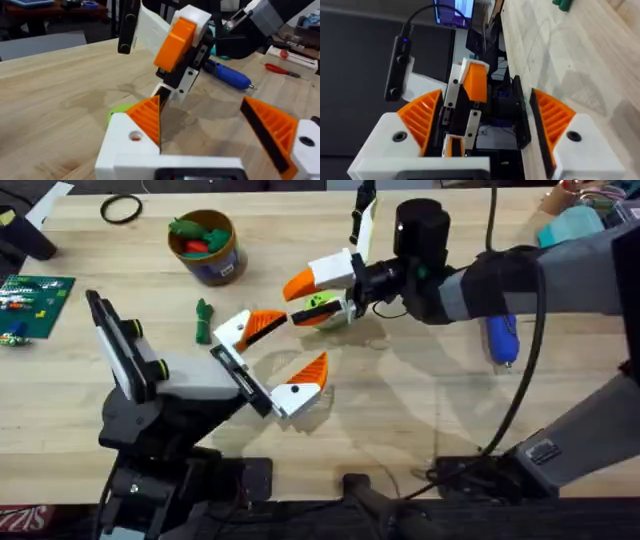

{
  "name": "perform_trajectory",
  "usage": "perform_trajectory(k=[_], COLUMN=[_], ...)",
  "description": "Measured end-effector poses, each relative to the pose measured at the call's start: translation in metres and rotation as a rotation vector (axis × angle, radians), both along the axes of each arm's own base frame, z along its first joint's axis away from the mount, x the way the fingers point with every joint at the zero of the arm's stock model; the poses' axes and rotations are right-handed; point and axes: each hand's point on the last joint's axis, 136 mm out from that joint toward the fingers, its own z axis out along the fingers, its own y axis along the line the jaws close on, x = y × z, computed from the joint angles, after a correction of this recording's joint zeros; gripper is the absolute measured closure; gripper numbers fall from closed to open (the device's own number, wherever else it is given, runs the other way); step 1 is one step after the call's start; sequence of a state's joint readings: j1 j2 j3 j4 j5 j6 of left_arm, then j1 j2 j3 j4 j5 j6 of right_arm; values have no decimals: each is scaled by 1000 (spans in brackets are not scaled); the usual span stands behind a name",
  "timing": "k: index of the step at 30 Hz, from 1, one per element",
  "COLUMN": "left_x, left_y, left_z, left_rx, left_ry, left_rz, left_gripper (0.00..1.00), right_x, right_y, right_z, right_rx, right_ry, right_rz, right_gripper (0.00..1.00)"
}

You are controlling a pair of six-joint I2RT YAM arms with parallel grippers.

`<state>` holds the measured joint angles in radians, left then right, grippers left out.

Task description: Pick up the gripper from the table and insert it into the empty holder that is missing its gripper. Then pick up a screw, insert it into the mounting hole, and use the screwdriver to tighten it. Finally, clean up the table by picking up the vegetable and placing it into the bucket.

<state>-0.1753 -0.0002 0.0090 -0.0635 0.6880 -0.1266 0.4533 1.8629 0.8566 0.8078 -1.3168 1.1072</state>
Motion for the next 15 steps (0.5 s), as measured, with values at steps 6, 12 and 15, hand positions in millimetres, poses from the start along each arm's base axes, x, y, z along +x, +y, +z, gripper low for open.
perform_trajectory(k=[6,12,15], left_x=[0,0,0], left_y=[0,0,0], left_z=[0,0,0], left_rx=[0,0,0], left_ry=[0,0,0], left_rz=[0,0,0], left_gripper=[14,15,14], right_x=[-14,-20,-20], right_y=[9,14,14], right_z=[1,1,1], right_rx=[4,5,4], right_ry=[1,-1,1], right_rz=[51,70,69], right_gripper=[44,580,677])
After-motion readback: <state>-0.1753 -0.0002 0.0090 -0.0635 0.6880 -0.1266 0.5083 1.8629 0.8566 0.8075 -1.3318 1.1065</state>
